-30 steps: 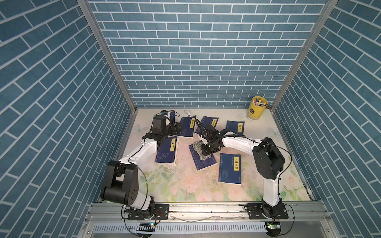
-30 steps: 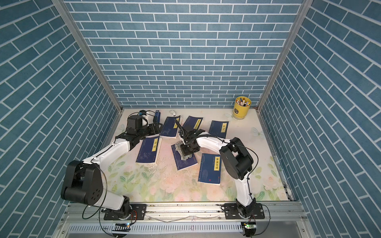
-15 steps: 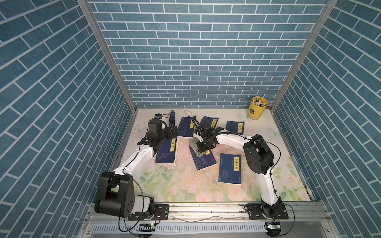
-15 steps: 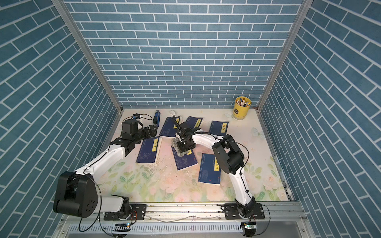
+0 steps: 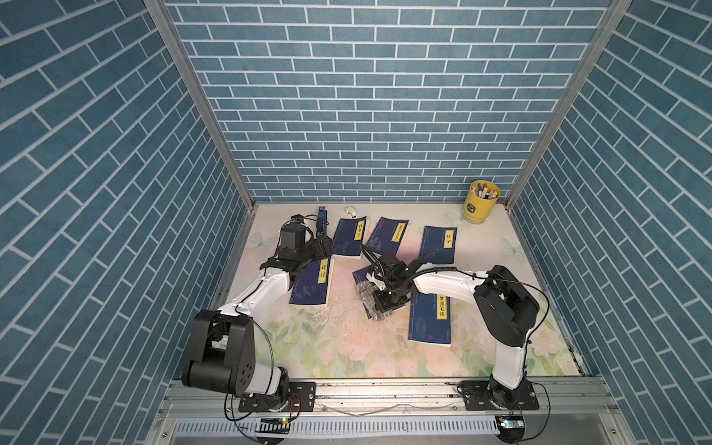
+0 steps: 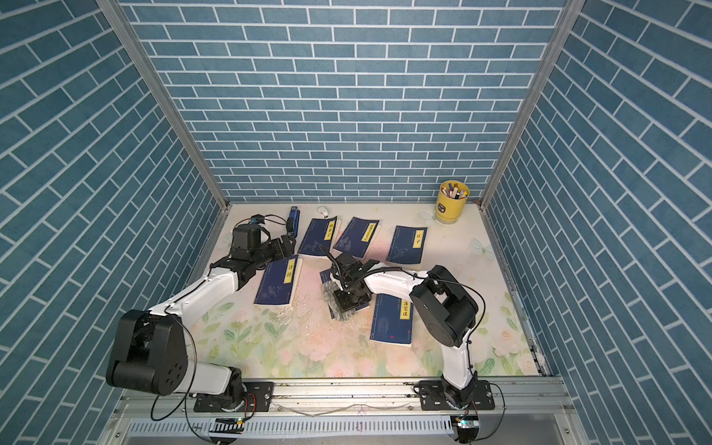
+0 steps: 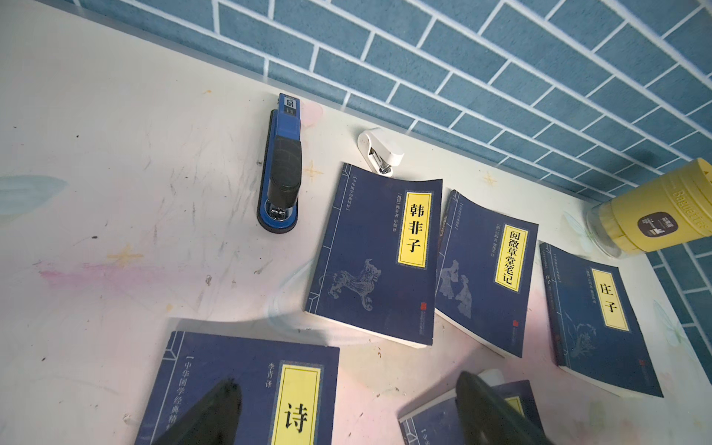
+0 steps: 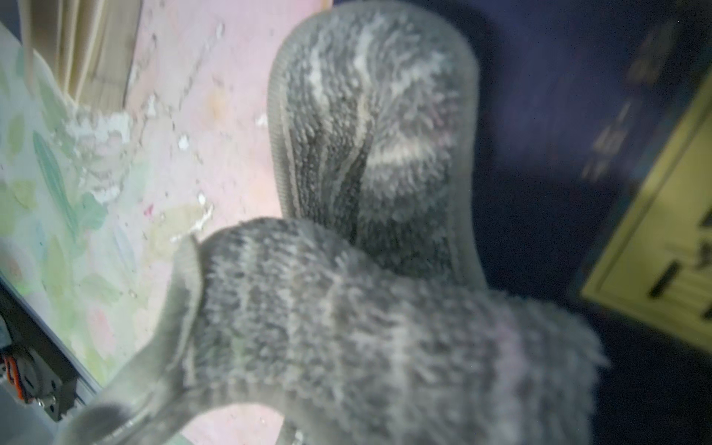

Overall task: Wipe the cover of the book
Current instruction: Wipe the dirt from the cover of the book.

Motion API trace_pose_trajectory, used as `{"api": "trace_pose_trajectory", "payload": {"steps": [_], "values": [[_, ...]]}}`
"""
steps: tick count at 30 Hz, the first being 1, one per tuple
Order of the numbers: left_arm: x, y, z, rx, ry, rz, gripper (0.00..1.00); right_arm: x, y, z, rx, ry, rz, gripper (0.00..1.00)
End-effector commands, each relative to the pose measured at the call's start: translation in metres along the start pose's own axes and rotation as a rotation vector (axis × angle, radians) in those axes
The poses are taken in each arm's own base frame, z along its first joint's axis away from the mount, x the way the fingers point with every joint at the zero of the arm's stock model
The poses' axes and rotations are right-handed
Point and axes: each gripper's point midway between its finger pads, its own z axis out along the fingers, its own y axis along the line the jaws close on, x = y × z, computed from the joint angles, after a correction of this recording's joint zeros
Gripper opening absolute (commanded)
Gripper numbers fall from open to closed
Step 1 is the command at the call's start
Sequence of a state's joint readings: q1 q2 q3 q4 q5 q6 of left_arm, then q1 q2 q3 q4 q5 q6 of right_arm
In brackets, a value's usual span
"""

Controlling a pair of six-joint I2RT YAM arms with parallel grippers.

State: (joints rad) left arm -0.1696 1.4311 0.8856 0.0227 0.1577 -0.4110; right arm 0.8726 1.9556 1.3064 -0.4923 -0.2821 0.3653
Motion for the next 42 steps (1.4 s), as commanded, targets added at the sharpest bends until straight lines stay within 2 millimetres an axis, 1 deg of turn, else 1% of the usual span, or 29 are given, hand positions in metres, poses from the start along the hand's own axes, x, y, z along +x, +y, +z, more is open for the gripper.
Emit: {"api": "trace_pose_trajectory", "payload": {"steps": [1, 4, 5, 7, 9, 10, 12, 15, 17, 19, 21, 22, 24, 27, 30, 33, 35, 39, 42], "values": [[-0.005, 0.000, -0.005, 0.006, -0.019, -0.002, 0.92, -0.019, -0.028, 0.021, 0.052, 0.032, 0.031, 0.00], [-0.003, 0.001, -0.009, 0.001, -0.024, -0.004, 0.92, -0.051, -0.032, 0.027, 0.031, 0.006, 0.034, 0.00], [-0.002, 0.002, -0.010, -0.001, -0.020, -0.004, 0.92, -0.057, -0.035, 0.032, 0.032, 0.011, 0.033, 0.00], [-0.001, 0.003, -0.011, -0.003, -0.019, -0.006, 0.92, -0.062, -0.036, 0.036, 0.041, 0.026, 0.020, 0.00], [0.000, 0.003, -0.010, -0.004, -0.016, -0.006, 0.93, -0.061, -0.035, 0.039, 0.040, 0.034, 0.014, 0.00], [-0.001, 0.003, -0.010, -0.005, -0.019, -0.008, 0.93, -0.057, -0.034, 0.040, 0.043, 0.043, 0.013, 0.00], [-0.001, 0.002, -0.008, -0.003, -0.019, -0.009, 0.92, -0.042, -0.032, 0.040, 0.064, 0.064, 0.002, 0.00], [-0.003, 0.001, -0.006, 0.004, -0.020, -0.012, 0.92, -0.013, -0.028, 0.033, 0.067, 0.080, 0.021, 0.00], [-0.001, 0.002, -0.004, 0.000, -0.012, -0.014, 0.92, 0.012, -0.028, 0.030, 0.071, 0.093, 0.061, 0.00], [0.000, 0.003, -0.003, -0.002, -0.012, -0.016, 0.92, 0.028, -0.027, 0.025, 0.069, 0.091, 0.090, 0.00], [0.001, 0.004, -0.003, -0.004, -0.016, -0.018, 0.92, 0.033, -0.027, 0.023, 0.070, 0.087, 0.096, 0.00], [0.001, 0.005, -0.001, -0.004, -0.015, -0.020, 0.92, 0.030, -0.028, 0.023, 0.074, 0.082, 0.094, 0.00], [0.002, 0.004, 0.001, -0.002, -0.009, -0.019, 0.92, 0.018, -0.027, 0.026, 0.079, 0.075, 0.072, 0.00], [0.005, 0.004, 0.004, 0.000, 0.008, -0.019, 0.92, -0.009, -0.026, 0.032, 0.072, 0.064, 0.043, 0.00], [0.005, 0.005, -0.001, -0.003, 0.001, -0.021, 0.91, -0.034, -0.026, 0.037, 0.055, 0.046, 0.035, 0.00], [0.006, 0.006, -0.006, -0.006, -0.006, -0.022, 0.92, -0.047, -0.034, 0.047, 0.050, 0.051, 0.033, 0.00], [0.007, 0.007, -0.006, -0.010, -0.007, -0.023, 0.92, -0.056, -0.036, 0.049, 0.050, 0.054, 0.022, 0.00], [0.009, 0.006, -0.002, -0.002, 0.002, -0.028, 0.92, -0.058, -0.036, 0.049, 0.052, 0.062, 0.007, 0.00], [0.009, 0.005, 0.001, 0.005, 0.004, -0.029, 0.92, -0.045, -0.031, 0.046, 0.065, 0.076, -0.006, 0.00]]}}
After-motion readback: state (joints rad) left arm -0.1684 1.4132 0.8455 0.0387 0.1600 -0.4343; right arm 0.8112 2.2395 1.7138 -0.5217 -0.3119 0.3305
